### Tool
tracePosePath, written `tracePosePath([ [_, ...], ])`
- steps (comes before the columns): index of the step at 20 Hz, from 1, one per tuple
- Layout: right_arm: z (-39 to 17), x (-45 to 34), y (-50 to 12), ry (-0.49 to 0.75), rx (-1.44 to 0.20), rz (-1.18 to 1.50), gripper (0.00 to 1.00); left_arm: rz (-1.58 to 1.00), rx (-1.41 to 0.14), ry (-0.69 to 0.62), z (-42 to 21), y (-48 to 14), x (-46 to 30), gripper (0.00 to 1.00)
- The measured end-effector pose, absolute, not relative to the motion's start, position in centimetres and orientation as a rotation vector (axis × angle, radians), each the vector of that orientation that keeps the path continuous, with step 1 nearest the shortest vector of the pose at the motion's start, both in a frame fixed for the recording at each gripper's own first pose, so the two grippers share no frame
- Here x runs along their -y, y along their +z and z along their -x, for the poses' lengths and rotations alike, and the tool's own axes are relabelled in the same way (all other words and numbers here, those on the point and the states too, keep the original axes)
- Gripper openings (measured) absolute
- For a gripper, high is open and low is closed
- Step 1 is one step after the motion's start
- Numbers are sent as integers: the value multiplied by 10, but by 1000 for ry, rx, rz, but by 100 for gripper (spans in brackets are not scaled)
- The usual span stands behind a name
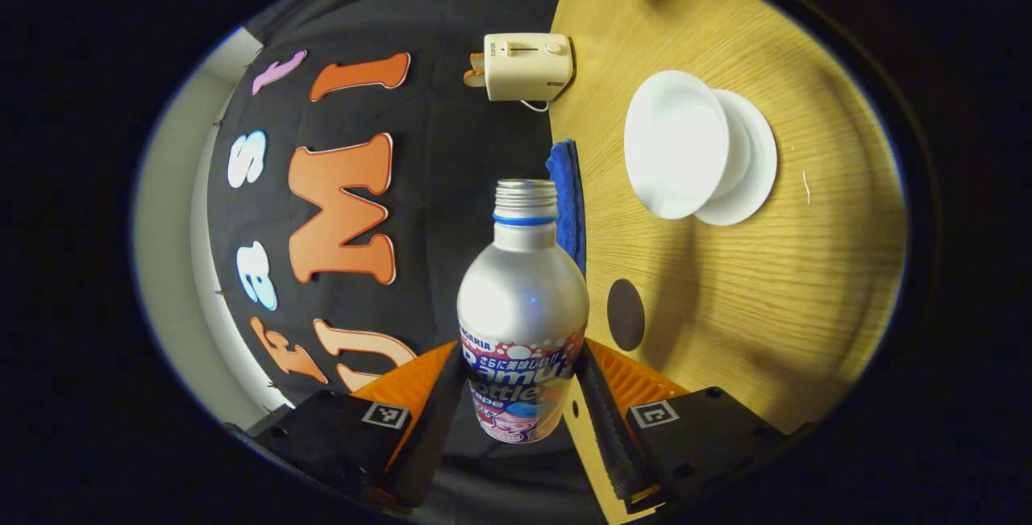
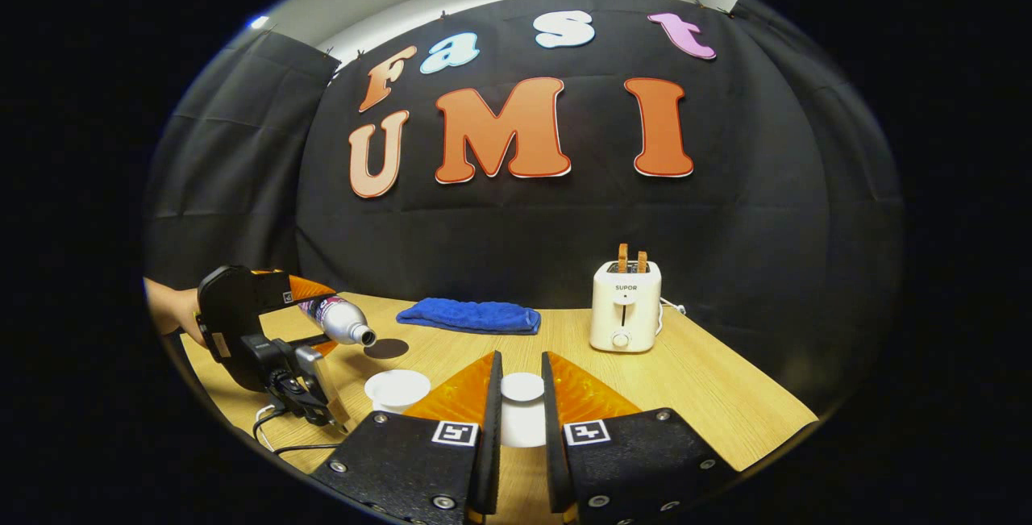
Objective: Open the teacup lid with one hand, grasp the water bottle and pour water into the teacup with the other hand; after pouring, place the water bottle on the coaster and then close the teacup lid.
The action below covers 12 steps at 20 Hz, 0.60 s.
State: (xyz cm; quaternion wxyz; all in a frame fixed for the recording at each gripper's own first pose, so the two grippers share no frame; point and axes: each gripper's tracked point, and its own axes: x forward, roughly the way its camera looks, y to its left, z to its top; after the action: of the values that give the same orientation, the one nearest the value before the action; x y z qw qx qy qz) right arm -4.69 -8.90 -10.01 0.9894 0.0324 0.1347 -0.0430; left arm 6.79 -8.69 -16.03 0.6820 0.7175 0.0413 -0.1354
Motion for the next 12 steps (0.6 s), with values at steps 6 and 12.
tracePosePath([
  [6,47,88,-97,-76,-266,-46,25,-1707,-39,-290,-72,-149,89,87],
  [12,46,90,-101,-83,-270,-50,25,-1815,16,-268,-81,-133,88,87],
])
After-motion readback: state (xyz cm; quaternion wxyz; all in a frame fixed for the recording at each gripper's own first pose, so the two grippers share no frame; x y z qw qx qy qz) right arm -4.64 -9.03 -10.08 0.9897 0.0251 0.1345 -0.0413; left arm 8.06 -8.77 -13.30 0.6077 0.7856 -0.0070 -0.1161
